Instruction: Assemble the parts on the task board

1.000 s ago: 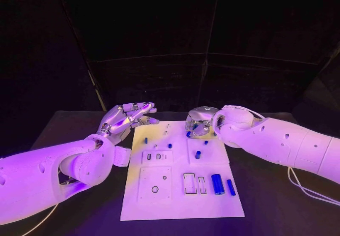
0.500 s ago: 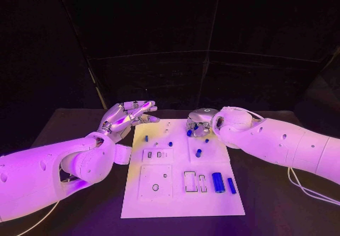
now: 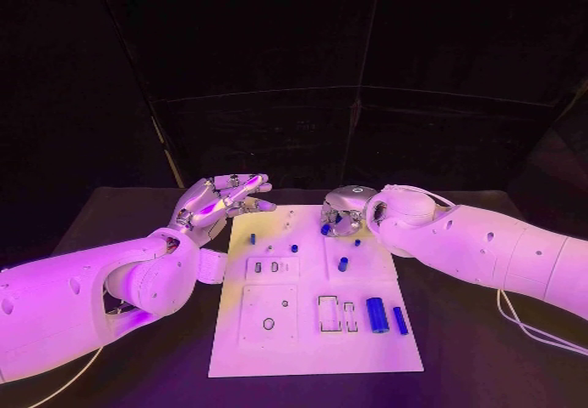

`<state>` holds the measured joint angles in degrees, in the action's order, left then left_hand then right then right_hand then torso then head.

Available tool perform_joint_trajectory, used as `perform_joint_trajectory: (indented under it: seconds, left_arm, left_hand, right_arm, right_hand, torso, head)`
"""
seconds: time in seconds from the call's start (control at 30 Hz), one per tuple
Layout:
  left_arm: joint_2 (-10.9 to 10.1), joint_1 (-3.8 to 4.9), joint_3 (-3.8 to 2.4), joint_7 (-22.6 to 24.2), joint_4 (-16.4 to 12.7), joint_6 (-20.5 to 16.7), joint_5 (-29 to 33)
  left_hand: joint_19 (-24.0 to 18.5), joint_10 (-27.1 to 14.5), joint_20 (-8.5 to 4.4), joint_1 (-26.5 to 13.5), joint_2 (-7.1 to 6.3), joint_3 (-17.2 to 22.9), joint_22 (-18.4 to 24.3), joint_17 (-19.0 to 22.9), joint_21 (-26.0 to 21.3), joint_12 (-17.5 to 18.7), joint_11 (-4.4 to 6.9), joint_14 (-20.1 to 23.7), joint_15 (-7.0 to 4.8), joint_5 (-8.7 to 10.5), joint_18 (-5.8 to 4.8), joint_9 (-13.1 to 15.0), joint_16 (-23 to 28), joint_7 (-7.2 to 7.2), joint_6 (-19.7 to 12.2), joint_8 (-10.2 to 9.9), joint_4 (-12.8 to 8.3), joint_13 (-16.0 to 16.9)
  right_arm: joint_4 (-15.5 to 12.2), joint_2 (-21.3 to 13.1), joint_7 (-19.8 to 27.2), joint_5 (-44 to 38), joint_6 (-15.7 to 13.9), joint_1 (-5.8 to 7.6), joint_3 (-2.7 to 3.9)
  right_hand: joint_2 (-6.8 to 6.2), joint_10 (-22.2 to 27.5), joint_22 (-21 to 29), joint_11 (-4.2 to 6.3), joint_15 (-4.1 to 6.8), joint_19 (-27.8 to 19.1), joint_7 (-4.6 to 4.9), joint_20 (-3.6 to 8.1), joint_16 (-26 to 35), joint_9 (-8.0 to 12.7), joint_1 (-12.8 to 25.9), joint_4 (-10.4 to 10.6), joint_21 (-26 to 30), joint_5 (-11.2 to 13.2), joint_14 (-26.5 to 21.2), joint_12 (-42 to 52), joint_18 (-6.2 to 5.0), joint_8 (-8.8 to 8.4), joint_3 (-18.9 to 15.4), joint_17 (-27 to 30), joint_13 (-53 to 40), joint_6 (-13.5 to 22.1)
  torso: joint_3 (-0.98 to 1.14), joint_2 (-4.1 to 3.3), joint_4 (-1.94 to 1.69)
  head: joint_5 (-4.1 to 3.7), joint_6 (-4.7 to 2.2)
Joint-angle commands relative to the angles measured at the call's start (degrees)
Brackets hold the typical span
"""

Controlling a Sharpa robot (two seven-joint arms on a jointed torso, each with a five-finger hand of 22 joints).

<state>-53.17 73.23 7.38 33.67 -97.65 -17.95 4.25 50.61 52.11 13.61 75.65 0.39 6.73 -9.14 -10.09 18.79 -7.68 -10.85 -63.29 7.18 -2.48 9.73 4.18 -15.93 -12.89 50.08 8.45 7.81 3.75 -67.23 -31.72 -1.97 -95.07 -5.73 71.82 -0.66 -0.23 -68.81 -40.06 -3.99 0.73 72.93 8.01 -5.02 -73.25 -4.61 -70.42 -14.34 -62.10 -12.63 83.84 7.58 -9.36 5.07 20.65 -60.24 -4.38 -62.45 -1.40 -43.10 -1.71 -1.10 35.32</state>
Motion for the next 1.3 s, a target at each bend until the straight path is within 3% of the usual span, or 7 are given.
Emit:
perform_joint_trajectory:
  seconds: [0.03, 0.3, 0.53, 0.77, 1.07, 1.3]
  left_arm:
    - [0.03, 0.05, -0.01, 0.24, 0.06, 0.67, -0.52]
    - [-0.02, 0.05, -0.01, 0.01, 0.19, 0.68, -0.52]
    - [-0.05, 0.05, -0.01, -0.12, 0.22, 0.68, -0.52]
    - [-0.12, 0.05, -0.01, -0.15, 0.3, 0.67, -0.52]
    - [-0.05, 0.06, -0.02, -0.15, 0.42, 0.66, -0.52]
    - [0.02, 0.08, -0.02, -0.13, 0.33, 0.69, -0.52]
  left_hand:
    - [0.39, 0.58, -0.05, 0.01, 0.79, -0.36, 0.08, -0.09, 0.02, 0.28, -0.01, -0.3, 0.07, -0.21, 0.71, -0.05, 0.3, -1.19, 0.46, -0.3, -0.14, -0.07]
    - [0.42, 0.57, -0.05, -0.01, 0.82, -0.37, 0.08, -0.11, 0.02, 0.32, -0.02, -0.33, 0.07, -0.21, 0.71, -0.07, 0.31, -1.21, 0.46, -0.33, -0.15, -0.08]
    - [0.43, 0.55, -0.06, -0.01, 0.84, -0.38, 0.09, -0.12, 0.02, 0.36, -0.03, -0.35, 0.07, -0.21, 0.71, -0.08, 0.33, -1.22, 0.44, -0.36, -0.17, -0.08]
    - [0.46, 0.51, -0.06, 0.0, 0.88, -0.39, 0.11, -0.14, 0.01, 0.44, -0.05, -0.37, 0.08, -0.21, 0.7, -0.11, 0.36, -1.24, 0.41, -0.42, -0.22, -0.09]
    - [0.46, 0.51, -0.06, 0.0, 0.88, -0.39, 0.11, -0.14, 0.01, 0.44, -0.05, -0.37, 0.08, -0.21, 0.7, -0.11, 0.36, -1.24, 0.41, -0.42, -0.22, -0.09]
    - [0.49, 0.46, -0.06, -0.02, 0.96, -0.42, 0.13, -0.17, -0.01, 0.54, -0.07, -0.4, 0.09, -0.21, 0.69, -0.14, 0.43, -1.27, 0.37, -0.51, -0.27, -0.1]
  right_arm:
    - [-0.21, -0.14, 1.09, 0.62, -4.68, 0.09, 0.03]
    - [-0.67, -0.32, 0.97, 1.1, -6.98, 0.09, 0.03]
    - [-1.02, -0.4, 0.93, 1.7, -8.79, 0.09, 0.04]
    - [-1.53, -0.21, -0.13, 2.67, -12.17, 0.1, 0.05]
    - [2.2, 3.34, -1.27, 3.04, -13.93, 0.12, 0.12]
    - [5.08, 6.17, -0.92, 3.71, -13.78, 0.13, 0.17]
  right_hand:
    - [0.39, -0.56, -0.1, 0.1, 0.29, 0.3, 0.04, 0.1, -0.31, -0.1, 0.0, 0.05, -0.25, 0.43, 1.69, 0.34, 0.69, 0.22, 0.29, -0.1, -0.09, -0.54]
    - [-0.39, -0.37, -0.43, 0.0, 0.27, 0.26, 0.17, 0.15, -0.42, 0.11, 0.47, 0.36, -0.62, 0.77, 1.61, 0.29, 0.76, -0.25, 0.38, -0.05, -0.06, -0.11]
    - [-0.22, -0.54, -0.53, 0.07, 0.28, 0.22, 0.07, 0.14, -0.54, 0.1, 0.58, 0.7, -0.74, 0.79, 1.61, 0.42, 0.77, -0.21, 0.61, -0.16, -0.1, -0.37]
    - [-0.02, -1.05, -0.71, 0.29, 0.41, 0.19, -0.12, 0.23, -0.76, 0.02, 0.57, 1.1, -0.94, 0.76, 1.63, 0.76, 0.76, -0.02, 0.98, -0.38, -0.24, -0.97]
    - [-0.02, -1.2, -0.9, 0.31, 0.45, 0.22, -0.13, 0.26, -0.87, 0.0, 0.83, 1.46, -1.11, 0.94, 1.64, 0.88, 0.79, 0.03, 1.05, -0.48, -0.3, -1.17]
    - [-0.02, -1.19, -0.88, 0.31, 0.45, 0.21, -0.13, 0.26, -0.9, 0.0, 0.84, 1.48, -1.11, 0.95, 1.64, 0.88, 0.78, 0.02, 1.06, -0.52, -0.3, -1.17]
  torso:
    - [-0.03, -0.06, -0.02]
    - [-0.06, -0.12, -0.07]
    - [-0.04, -0.17, -0.04]
    - [-0.11, -0.18, -0.06]
    - [-0.09, -0.34, -0.25]
    - [-0.24, -0.67, -0.62]
  head:
    - [0.08, 0.0]
    - [-0.03, -0.17]
    - [0.08, -0.24]
    - [0.12, -0.79]
    - [0.47, -1.13]
    - [0.32, -1.33]
